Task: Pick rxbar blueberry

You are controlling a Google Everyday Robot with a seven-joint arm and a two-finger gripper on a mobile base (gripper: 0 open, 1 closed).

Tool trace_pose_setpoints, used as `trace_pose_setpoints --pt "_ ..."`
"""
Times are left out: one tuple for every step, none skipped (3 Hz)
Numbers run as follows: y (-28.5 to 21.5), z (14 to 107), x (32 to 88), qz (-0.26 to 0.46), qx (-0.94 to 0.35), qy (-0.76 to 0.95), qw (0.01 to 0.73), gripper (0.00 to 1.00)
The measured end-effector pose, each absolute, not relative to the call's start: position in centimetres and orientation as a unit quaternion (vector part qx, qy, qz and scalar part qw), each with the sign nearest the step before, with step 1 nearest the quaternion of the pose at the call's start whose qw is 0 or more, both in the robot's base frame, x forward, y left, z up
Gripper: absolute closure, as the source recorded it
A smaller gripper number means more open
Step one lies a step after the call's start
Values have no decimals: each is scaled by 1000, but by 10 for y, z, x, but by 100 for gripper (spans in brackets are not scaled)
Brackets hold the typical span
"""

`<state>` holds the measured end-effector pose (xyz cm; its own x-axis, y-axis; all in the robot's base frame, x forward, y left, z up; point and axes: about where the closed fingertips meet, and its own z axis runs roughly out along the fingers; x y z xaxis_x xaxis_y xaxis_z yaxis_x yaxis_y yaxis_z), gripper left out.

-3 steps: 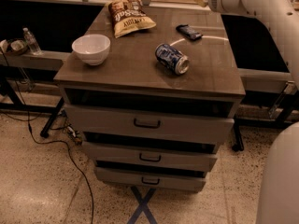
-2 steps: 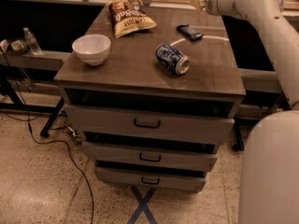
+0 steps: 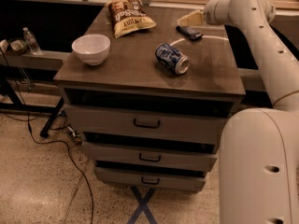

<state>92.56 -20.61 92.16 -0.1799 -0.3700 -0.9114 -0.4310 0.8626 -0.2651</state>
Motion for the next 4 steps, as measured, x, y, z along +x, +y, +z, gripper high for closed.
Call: trace_pose_setpoints --pt "-210 895 926 26 -262 789 555 0" --pt "-207 872 923 32 -266 806 528 0" --pt "-207 853 921 34 -269 820 504 26" --pt "-205 847 920 37 -269 824 497 49"
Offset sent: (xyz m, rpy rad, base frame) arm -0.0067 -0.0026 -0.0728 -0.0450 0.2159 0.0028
